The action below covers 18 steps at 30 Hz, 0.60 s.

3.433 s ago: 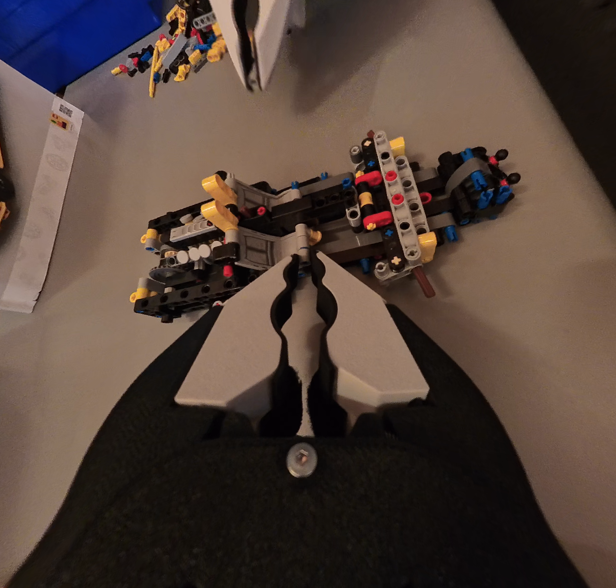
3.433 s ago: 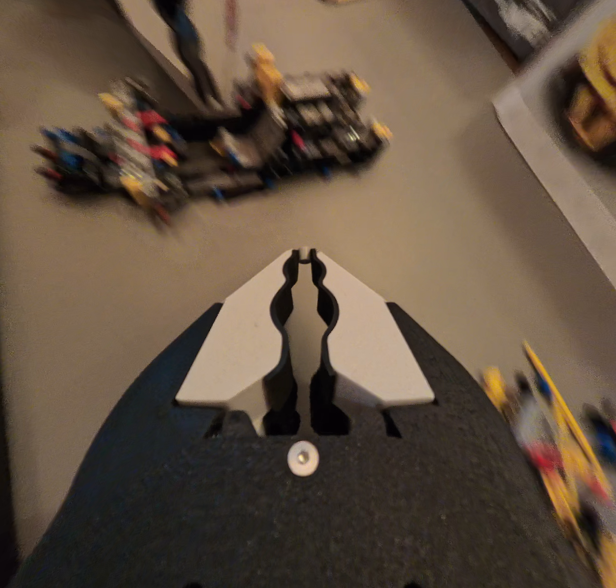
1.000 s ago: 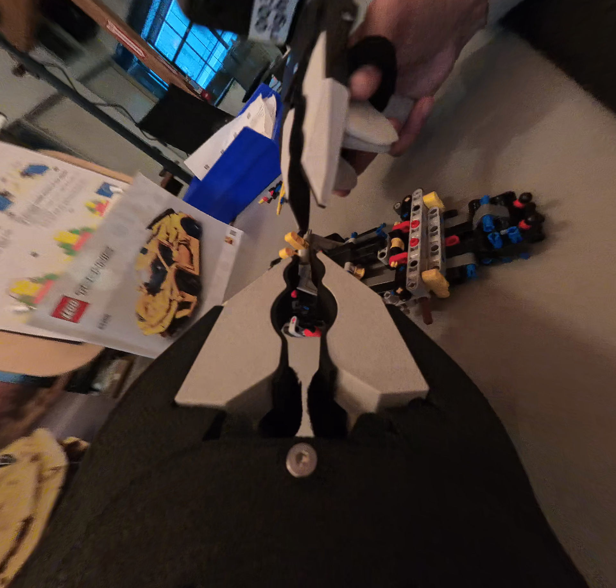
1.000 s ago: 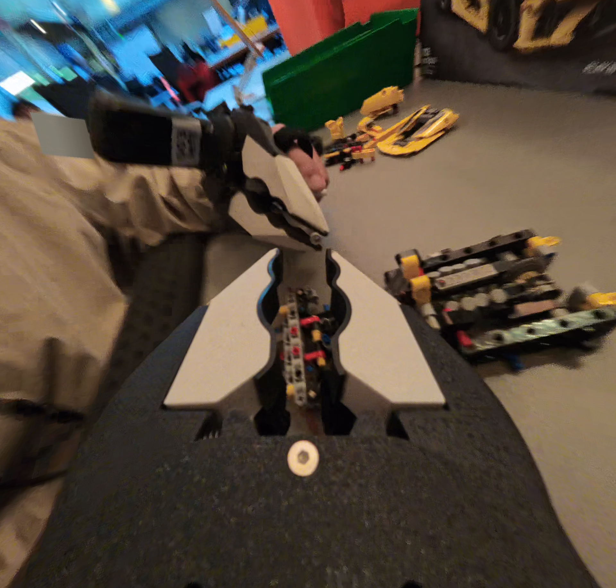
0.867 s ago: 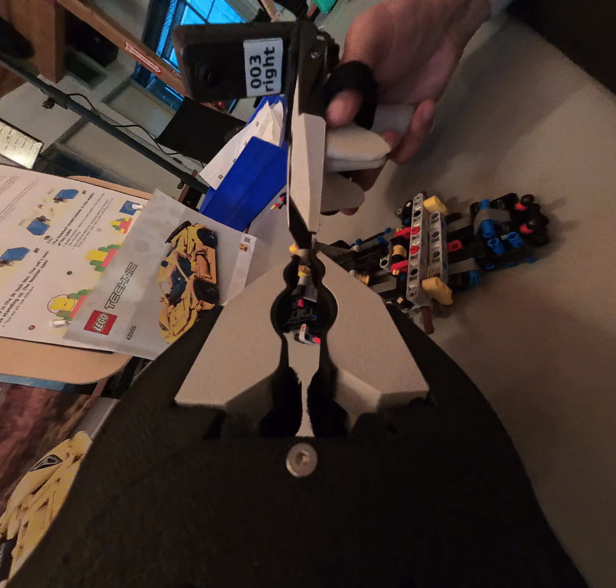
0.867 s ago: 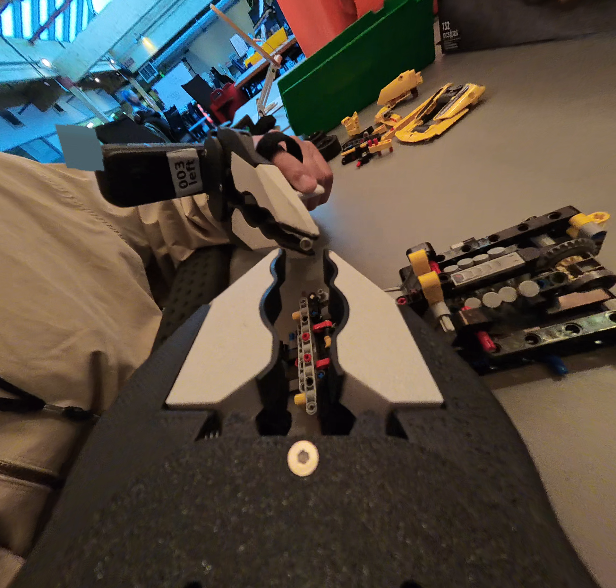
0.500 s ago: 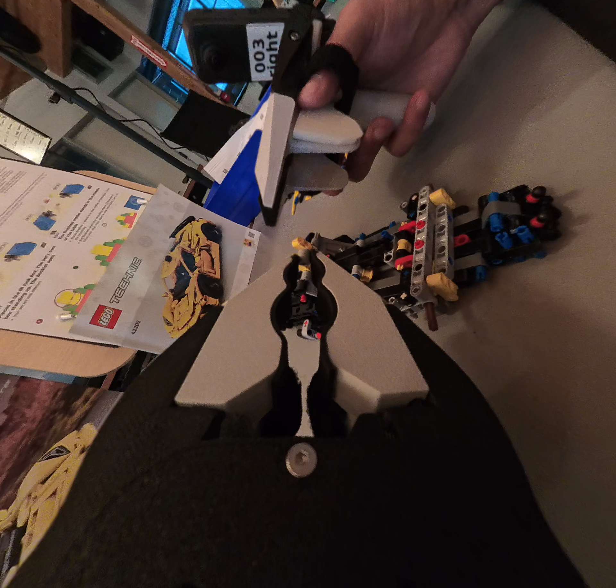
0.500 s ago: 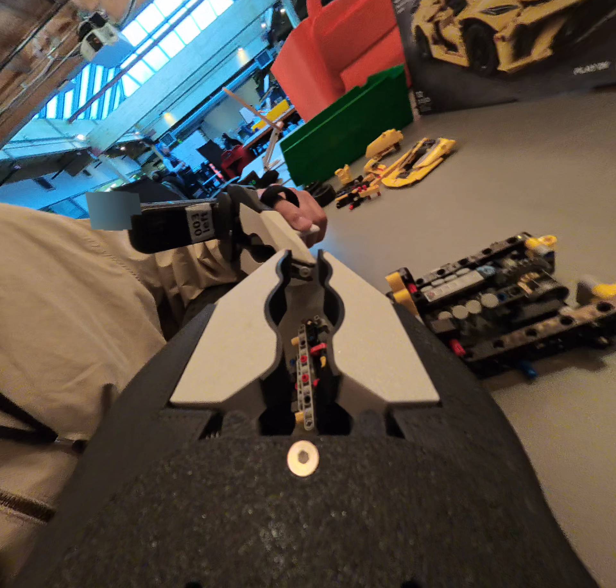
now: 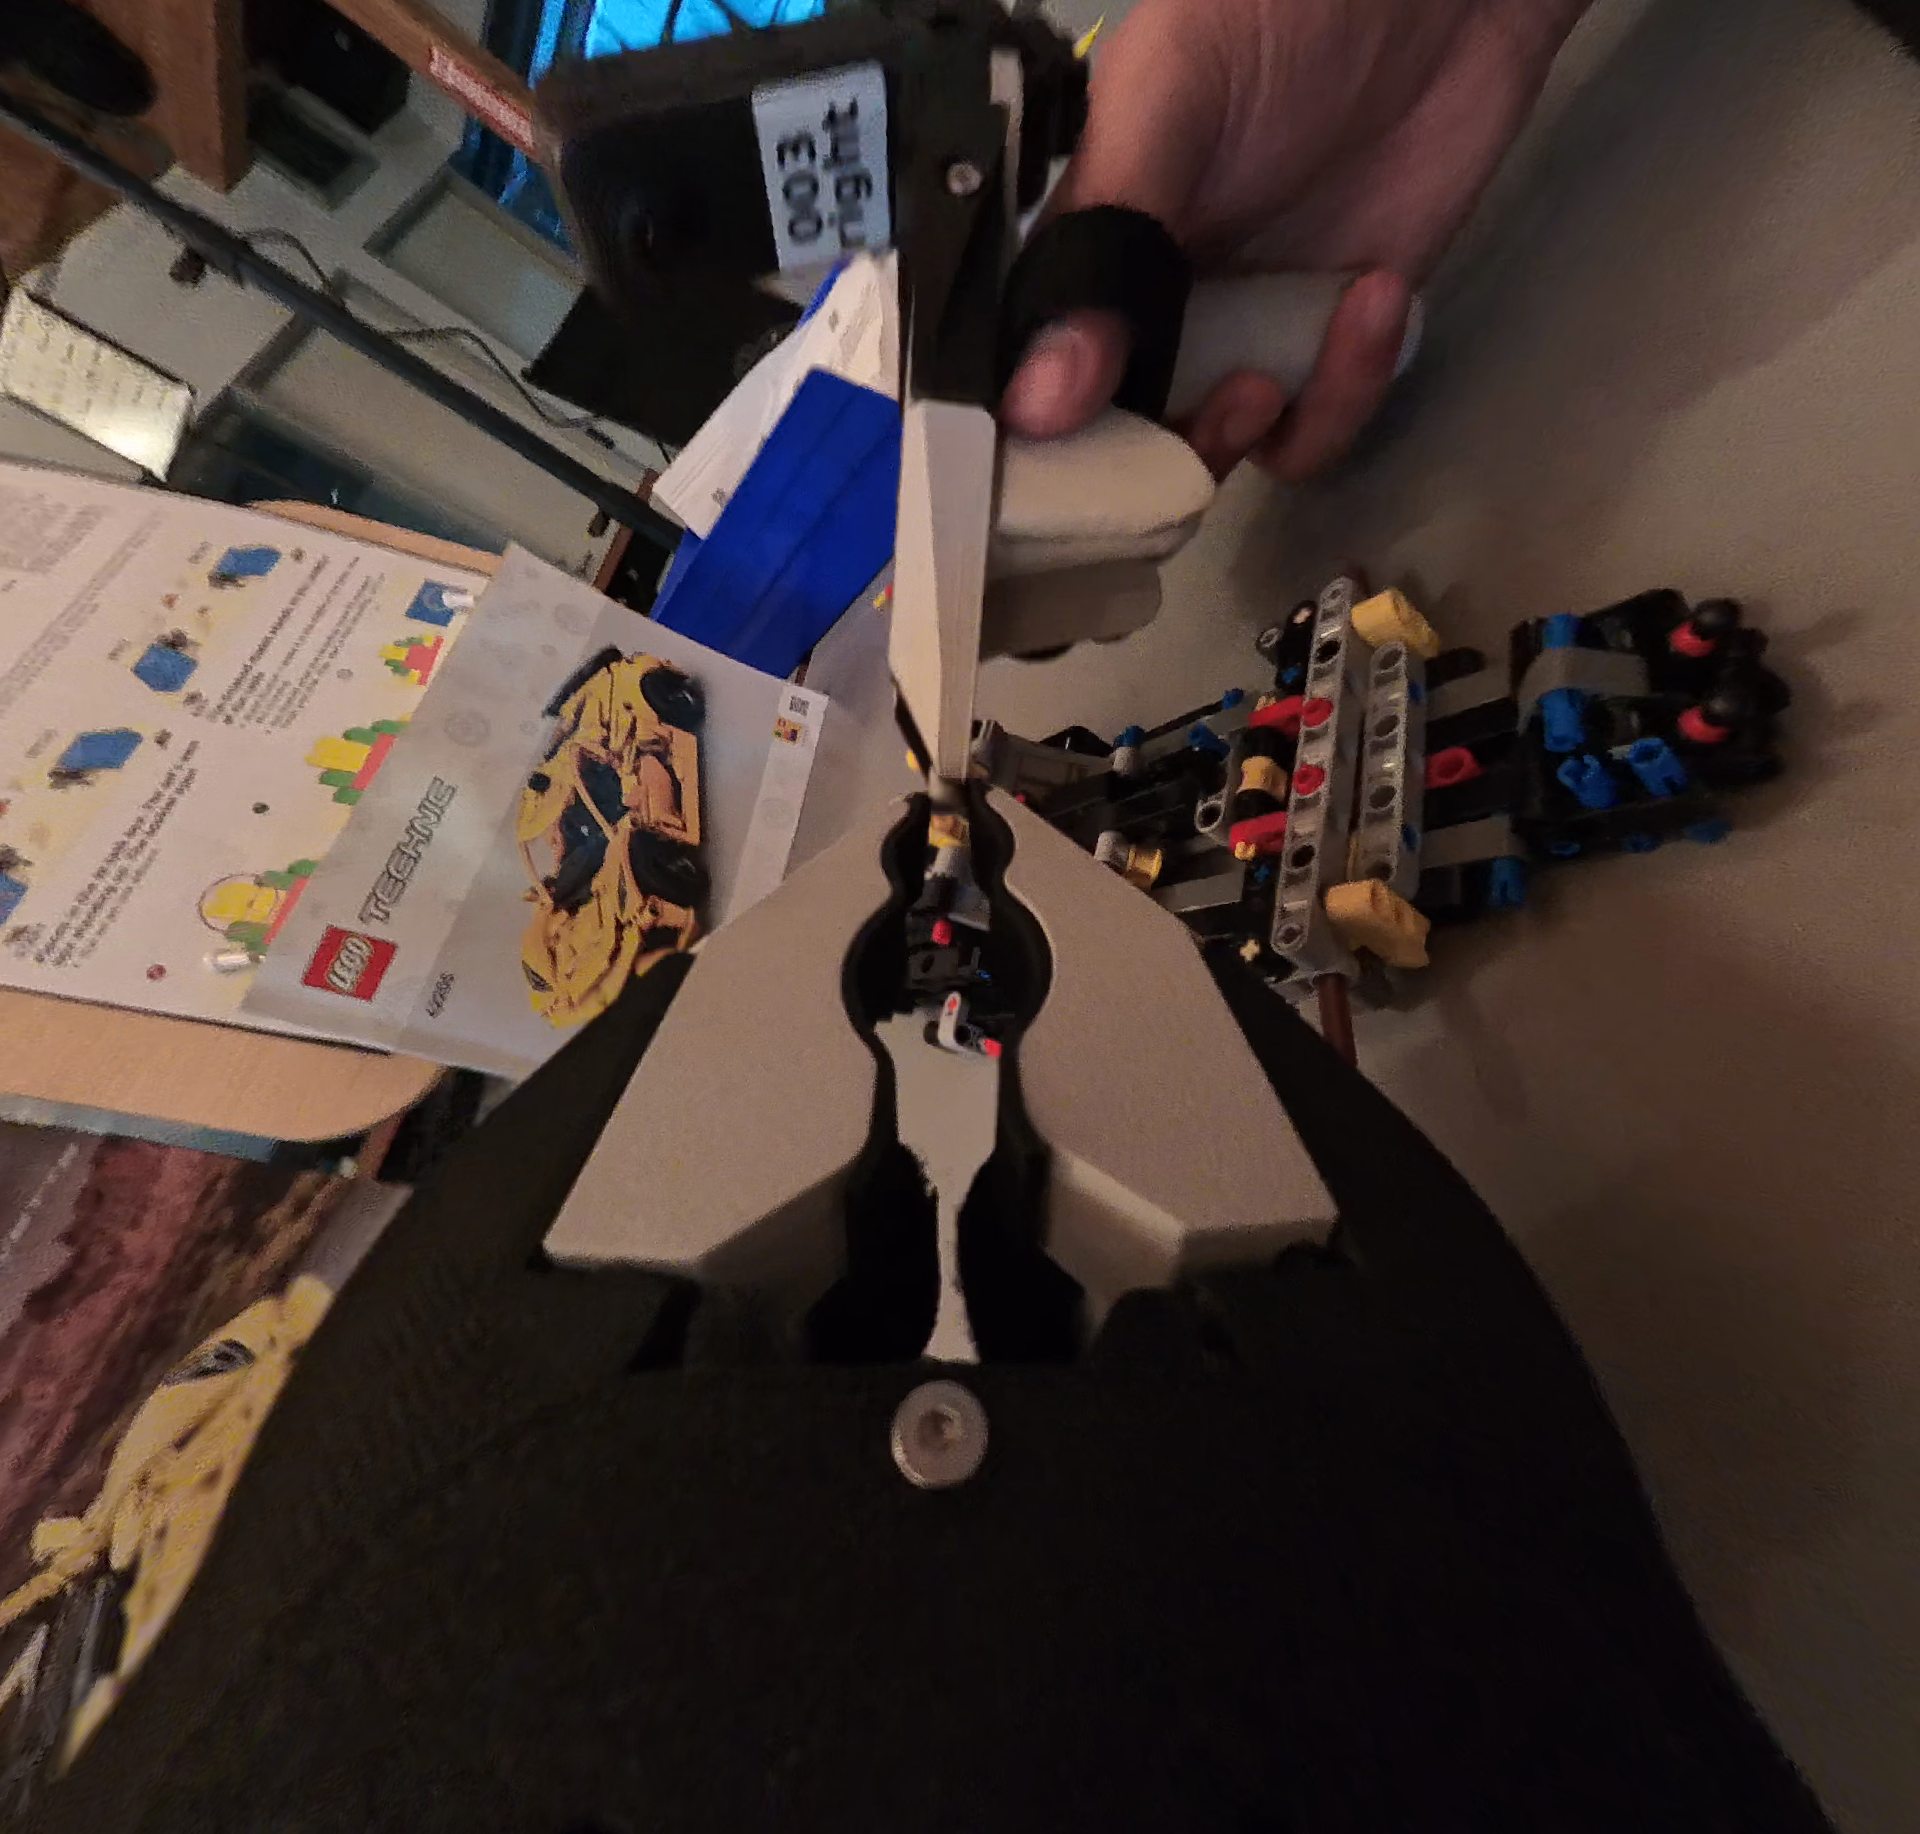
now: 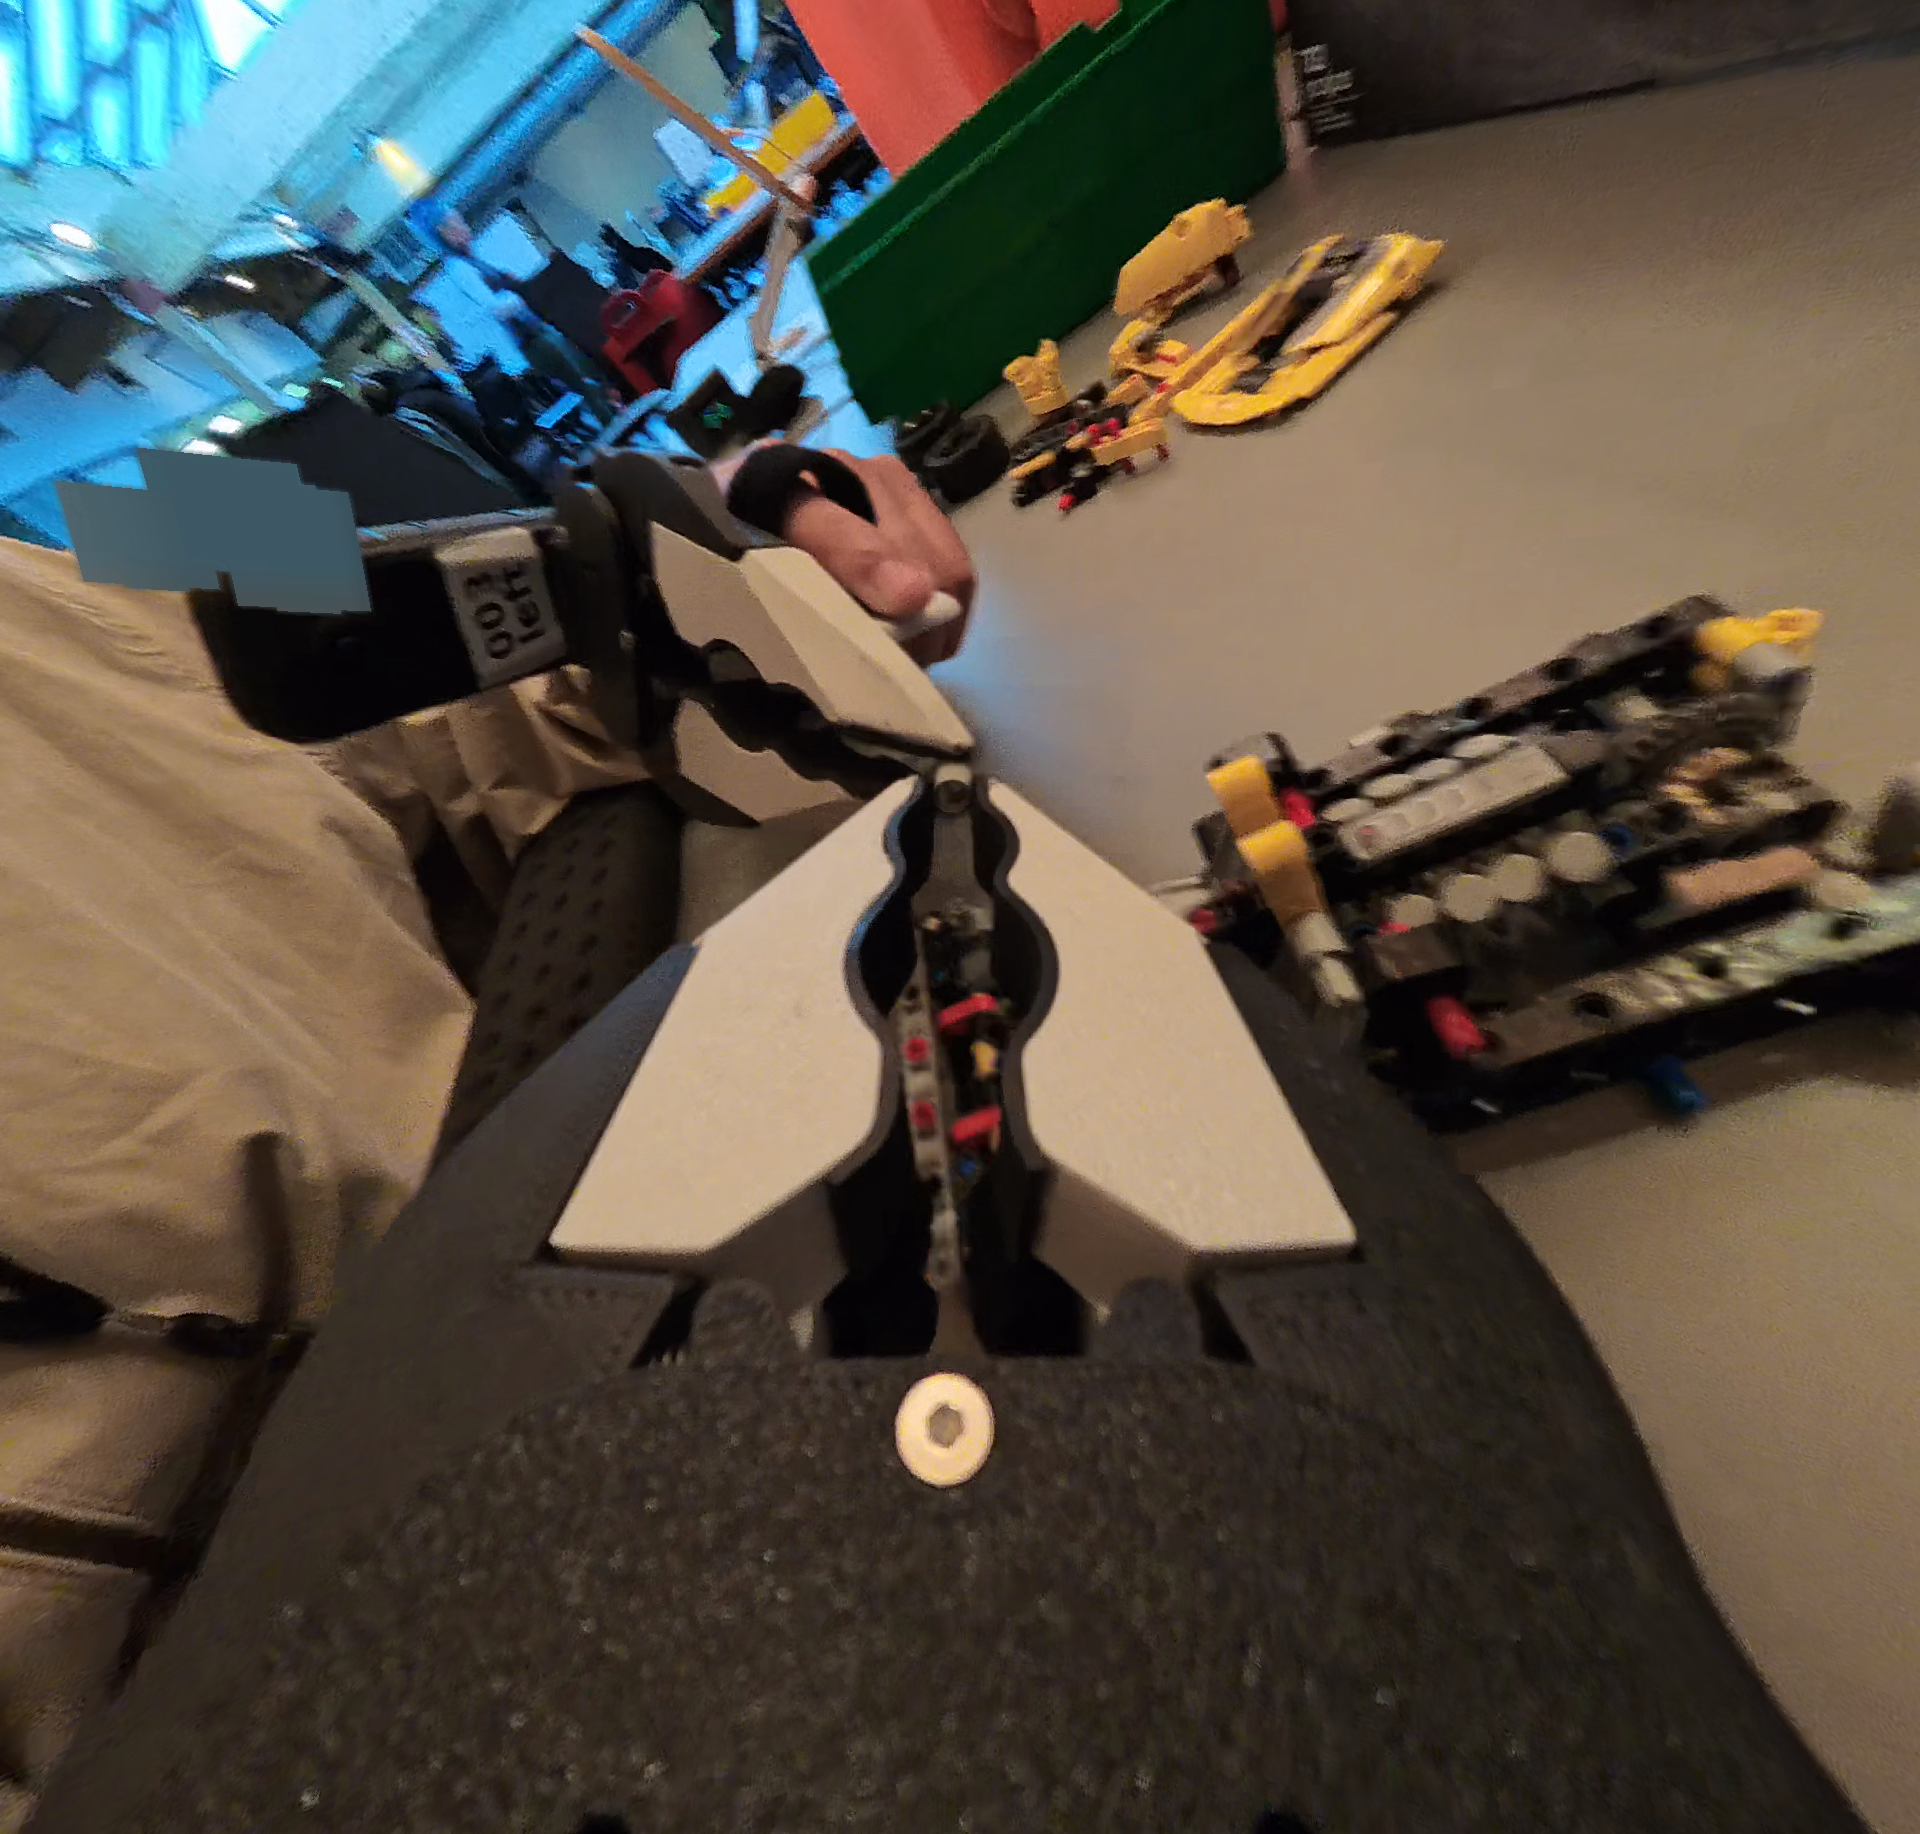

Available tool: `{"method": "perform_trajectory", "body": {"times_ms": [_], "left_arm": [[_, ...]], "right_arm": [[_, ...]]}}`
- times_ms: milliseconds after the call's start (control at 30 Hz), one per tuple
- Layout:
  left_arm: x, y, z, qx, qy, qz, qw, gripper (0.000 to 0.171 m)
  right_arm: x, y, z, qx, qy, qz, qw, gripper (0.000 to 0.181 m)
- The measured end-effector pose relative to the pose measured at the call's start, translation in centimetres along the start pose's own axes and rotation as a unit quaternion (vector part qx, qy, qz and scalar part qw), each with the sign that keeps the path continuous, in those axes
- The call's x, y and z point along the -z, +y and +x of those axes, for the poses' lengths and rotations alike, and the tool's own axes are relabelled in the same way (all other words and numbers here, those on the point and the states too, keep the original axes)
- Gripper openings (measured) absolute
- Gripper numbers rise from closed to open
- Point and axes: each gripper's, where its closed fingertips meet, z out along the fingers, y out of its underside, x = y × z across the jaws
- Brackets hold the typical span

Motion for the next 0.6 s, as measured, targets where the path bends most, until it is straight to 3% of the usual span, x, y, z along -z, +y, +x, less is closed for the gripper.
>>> {"method": "perform_trajectory", "body": {"times_ms": [67,133,200,233,267,333,400,467,600], "left_arm": [[0.0,0.8,-0.1,0.038,0.012,-0.013,0.999,0.013],[-0.3,2.3,0.2,0.114,0.049,-0.037,0.992,0.014],[-1.0,3.9,-0.1,0.215,0.057,-0.063,0.973,0.018],[-1.4,4.5,-0.5,0.264,0.057,-0.067,0.961,0.018],[-1.7,4.7,-0.8,0.308,0.069,-0.065,0.947,0.02],[-1.9,4.5,-1.4,0.381,0.095,-0.035,0.919,0.024],[-1.9,4.0,-1.5,0.422,0.137,-0.008,0.896,0.025],[-2.0,4.0,-1.6,0.432,0.153,0.001,0.889,0.024],[-2.2,4.8,-0.3,0.413,0.186,-0.036,0.891,0.023]], "right_arm": [[3.0,-2.1,1.8,0.02,0.061,0.038,0.997,0.006],[9.5,-4.5,5.4,0.058,0.211,0.083,0.972,0.006],[18.3,-4.9,9.8,0.106,0.418,0.086,0.898,0.006],[21.8,-4.1,11.4,0.118,0.489,0.052,0.863,0.006],[24.0,-2.5,12.5,0.111,0.525,0.005,0.844,0.006],[25.7,0.5,13.9,0.085,0.535,-0.05,0.839,0.006],[25.5,1.6,14.3,0.071,0.521,-0.039,0.85,0.006],[25.3,2.2,14.7,0.059,0.518,-0.058,0.851,0.006],[25.0,2.9,15.4,0.076,0.531,-0.089,0.839,0.01]]}}
